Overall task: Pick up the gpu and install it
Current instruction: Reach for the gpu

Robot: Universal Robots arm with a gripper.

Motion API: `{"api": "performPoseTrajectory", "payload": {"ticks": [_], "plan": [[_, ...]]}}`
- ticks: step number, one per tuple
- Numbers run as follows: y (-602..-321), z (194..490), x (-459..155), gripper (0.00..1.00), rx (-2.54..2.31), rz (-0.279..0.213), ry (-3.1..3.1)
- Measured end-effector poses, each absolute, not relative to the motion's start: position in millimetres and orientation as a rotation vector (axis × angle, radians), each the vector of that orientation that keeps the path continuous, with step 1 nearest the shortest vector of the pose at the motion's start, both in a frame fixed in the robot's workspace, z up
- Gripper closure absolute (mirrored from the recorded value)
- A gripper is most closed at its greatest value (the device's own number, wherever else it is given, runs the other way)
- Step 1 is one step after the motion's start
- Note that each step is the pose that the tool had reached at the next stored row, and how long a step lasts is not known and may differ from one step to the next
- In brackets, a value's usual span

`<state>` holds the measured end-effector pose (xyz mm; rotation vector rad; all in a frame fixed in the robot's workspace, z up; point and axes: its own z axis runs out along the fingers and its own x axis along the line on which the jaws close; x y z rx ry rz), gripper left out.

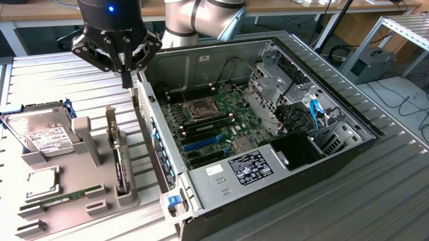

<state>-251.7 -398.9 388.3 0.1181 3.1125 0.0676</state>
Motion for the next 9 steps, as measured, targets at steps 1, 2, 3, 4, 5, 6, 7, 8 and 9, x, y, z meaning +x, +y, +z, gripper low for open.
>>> {"api": "performPoseTrajectory", "payload": {"ticks": [1, 2, 3, 4, 5, 6, 7, 8, 9], "plan": [[-398.9, 388.3, -252.0, 0.89, 0.118, 0.068, 3.113], [-398.9, 388.3, -252.3, 0.89, 0.118, 0.068, 3.113], [-398.9, 388.2, -252.6, 0.89, 0.118, 0.068, 3.112], [-398.9, 388.2, -252.9, 0.89, 0.118, 0.068, 3.112], [-398.9, 388.1, -253.2, 0.89, 0.118, 0.068, 3.112], [-398.9, 388.1, -253.7, 0.89, 0.118, 0.068, 3.113], [-398.9, 388.0, -254.1, 0.89, 0.118, 0.068, 3.112], [-398.9, 387.9, -254.5, 0.89, 0.118, 0.068, 3.112], [-399.0, 387.9, -254.8, 0.89, 0.118, 0.068, 3.112]]}}
